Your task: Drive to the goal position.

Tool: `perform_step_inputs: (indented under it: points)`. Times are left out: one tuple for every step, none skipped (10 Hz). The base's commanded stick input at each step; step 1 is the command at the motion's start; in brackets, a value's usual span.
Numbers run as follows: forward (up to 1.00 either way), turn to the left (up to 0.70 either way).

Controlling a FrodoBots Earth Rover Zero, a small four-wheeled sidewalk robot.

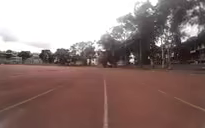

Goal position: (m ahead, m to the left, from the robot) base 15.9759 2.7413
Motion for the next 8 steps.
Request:
perform_step_inputs:
  points:
    - [0.7, 0.0]
    - [0.7, 0.0]
    - [0.7, 0.0]
    - [0.7, 0.0]
    - [0.7, 0.0]
    - [0.7, 0.0]
    - [0.7, 0.0]
    - [0.7, 0.0]
